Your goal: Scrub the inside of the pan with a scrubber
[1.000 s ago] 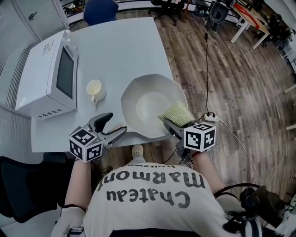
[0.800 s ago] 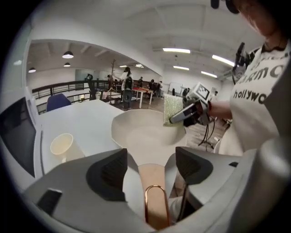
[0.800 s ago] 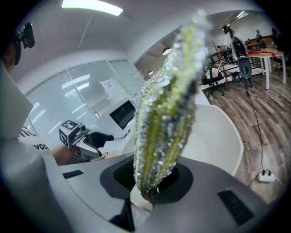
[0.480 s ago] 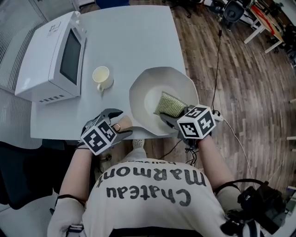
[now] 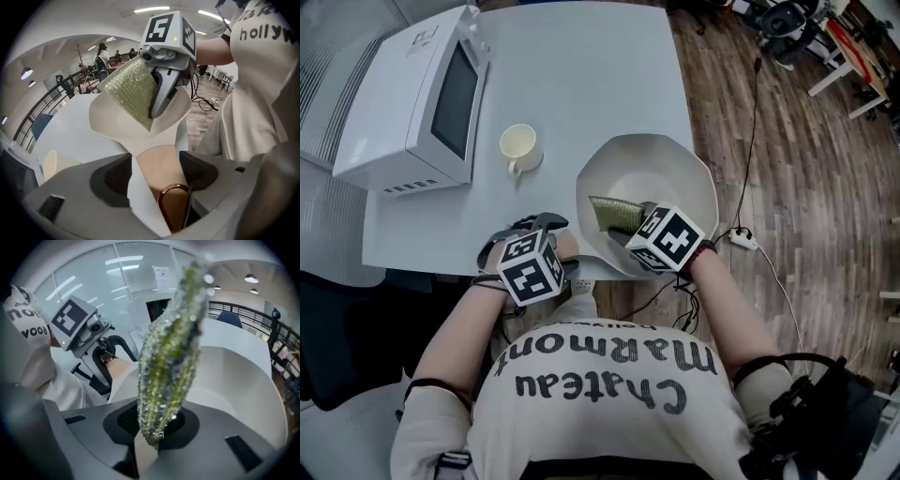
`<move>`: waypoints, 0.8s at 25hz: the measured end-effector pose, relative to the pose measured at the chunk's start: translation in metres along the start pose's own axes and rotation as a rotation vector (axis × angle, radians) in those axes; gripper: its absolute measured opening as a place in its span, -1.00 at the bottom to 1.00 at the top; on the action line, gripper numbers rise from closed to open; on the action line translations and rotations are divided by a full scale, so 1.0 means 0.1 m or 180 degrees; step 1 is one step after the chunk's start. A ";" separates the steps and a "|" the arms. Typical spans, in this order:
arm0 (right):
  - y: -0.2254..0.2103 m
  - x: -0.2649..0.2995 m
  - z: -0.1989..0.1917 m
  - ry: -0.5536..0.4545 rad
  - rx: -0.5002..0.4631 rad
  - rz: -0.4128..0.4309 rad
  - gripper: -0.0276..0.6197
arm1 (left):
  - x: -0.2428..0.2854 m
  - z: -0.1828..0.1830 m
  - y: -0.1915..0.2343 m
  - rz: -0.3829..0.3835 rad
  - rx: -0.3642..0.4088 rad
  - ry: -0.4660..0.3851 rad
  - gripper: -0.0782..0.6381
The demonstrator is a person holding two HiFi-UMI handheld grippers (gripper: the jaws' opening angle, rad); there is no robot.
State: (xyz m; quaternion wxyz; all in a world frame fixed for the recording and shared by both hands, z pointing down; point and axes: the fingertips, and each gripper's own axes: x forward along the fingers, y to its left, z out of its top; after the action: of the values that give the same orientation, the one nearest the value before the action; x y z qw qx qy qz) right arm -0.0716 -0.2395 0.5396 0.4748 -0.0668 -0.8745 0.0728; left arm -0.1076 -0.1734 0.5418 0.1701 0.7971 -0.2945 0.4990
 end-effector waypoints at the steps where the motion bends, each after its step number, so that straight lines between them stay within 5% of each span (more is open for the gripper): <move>1: 0.00 0.05 0.01 0.0052 -0.0108 -0.0018 -0.75 | 0.00 0.01 0.01 -0.0010 0.0012 -0.0002 0.09; 13: -0.13 0.46 0.17 0.0593 -0.0760 -0.0031 -0.75 | -0.06 0.02 0.09 -0.0399 0.0079 -0.0116 0.04; 20: -0.20 0.60 0.31 0.0797 -0.0600 -0.0040 -0.75 | -0.08 -0.02 0.12 -0.0485 0.0251 -0.0012 0.04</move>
State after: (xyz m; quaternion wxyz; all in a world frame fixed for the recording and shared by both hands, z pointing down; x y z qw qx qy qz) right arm -0.1312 -0.2503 0.5756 0.5722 -0.1142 -0.8118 -0.0215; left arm -0.1194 -0.1786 0.5351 0.1755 0.8242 -0.2135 0.4943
